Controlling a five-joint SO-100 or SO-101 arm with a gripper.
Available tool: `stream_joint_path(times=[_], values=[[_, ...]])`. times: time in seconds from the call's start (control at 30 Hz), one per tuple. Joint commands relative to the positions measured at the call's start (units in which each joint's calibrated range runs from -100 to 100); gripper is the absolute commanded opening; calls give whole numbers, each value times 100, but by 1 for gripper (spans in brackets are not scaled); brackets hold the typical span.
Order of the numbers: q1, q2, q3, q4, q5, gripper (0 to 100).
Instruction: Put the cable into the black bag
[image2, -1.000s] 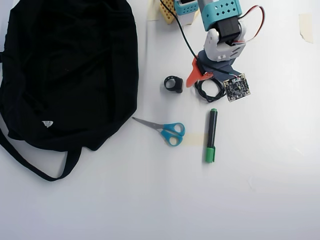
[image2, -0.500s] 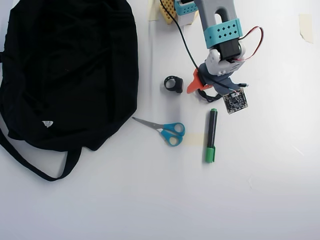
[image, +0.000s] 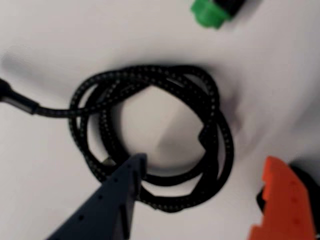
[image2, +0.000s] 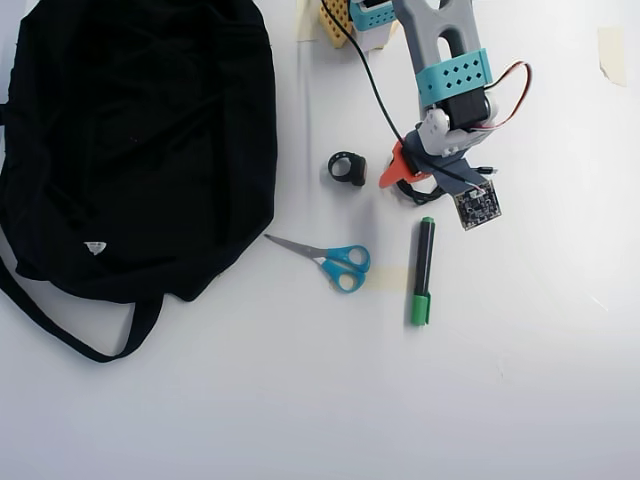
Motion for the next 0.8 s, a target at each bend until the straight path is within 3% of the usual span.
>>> stream_joint_path(times=[0.0, 0.77], values=[[-24, 4, -238, -52, 13, 30], [5, 593, -364, -483, 8, 30]])
